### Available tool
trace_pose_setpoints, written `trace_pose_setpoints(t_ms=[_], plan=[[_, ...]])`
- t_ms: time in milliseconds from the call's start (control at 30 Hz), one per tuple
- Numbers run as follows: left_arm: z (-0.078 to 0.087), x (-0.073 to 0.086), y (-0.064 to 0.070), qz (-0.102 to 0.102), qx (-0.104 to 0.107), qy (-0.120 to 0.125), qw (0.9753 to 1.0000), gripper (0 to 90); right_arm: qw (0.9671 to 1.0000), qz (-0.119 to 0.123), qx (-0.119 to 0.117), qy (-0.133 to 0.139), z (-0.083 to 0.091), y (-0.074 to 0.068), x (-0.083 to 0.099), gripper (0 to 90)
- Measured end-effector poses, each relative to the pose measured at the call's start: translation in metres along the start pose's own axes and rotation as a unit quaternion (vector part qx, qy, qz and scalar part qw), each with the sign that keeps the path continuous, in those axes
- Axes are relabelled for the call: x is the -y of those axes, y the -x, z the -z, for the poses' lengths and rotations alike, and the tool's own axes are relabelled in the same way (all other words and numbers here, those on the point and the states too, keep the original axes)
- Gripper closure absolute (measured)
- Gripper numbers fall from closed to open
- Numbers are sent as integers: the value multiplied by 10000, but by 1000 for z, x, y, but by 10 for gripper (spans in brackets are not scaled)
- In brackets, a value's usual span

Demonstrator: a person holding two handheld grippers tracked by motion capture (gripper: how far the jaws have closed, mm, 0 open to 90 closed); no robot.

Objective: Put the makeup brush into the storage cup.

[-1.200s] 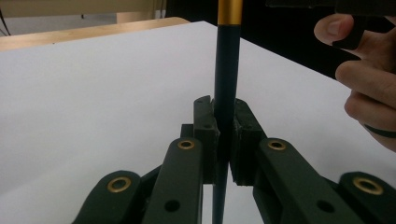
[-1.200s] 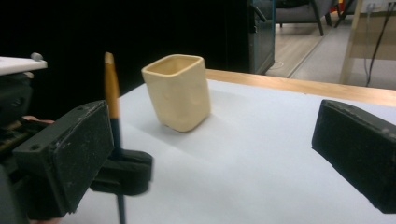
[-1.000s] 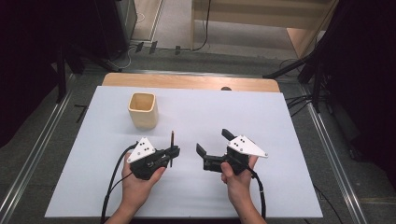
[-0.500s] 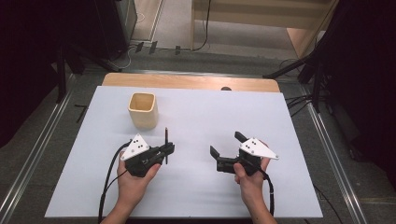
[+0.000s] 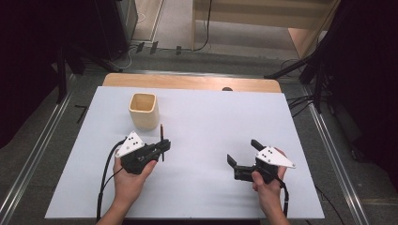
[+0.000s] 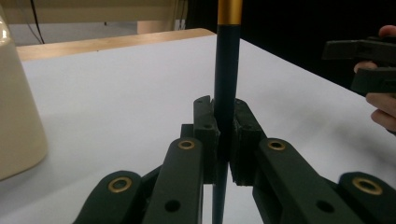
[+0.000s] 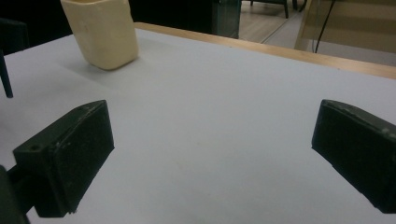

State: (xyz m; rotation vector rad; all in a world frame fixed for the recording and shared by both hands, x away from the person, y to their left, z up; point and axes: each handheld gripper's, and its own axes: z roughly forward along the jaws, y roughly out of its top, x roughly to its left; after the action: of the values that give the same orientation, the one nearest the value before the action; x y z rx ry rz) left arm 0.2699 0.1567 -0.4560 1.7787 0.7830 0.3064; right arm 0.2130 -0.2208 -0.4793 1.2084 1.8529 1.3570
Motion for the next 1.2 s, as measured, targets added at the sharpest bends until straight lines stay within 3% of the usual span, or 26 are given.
trace_pose_setpoints(t_ms=[233, 367, 667, 1200], plan=[[5, -7, -6, 73, -90, 119, 9999, 846, 9998, 42, 62, -157, 9, 16, 15, 0], [9, -11, -10, 98, -162, 184, 9997, 846, 9999, -61, 42, -145, 15, 24, 19, 0], [14, -21, -21, 137, -290, 256, 9992, 846, 9994, 162, 186, -242, 27, 35, 28, 0], [19, -45, -39, 47, -499, 378, 9980, 846, 9991, 240, 254, -235, 27, 37, 30, 0]])
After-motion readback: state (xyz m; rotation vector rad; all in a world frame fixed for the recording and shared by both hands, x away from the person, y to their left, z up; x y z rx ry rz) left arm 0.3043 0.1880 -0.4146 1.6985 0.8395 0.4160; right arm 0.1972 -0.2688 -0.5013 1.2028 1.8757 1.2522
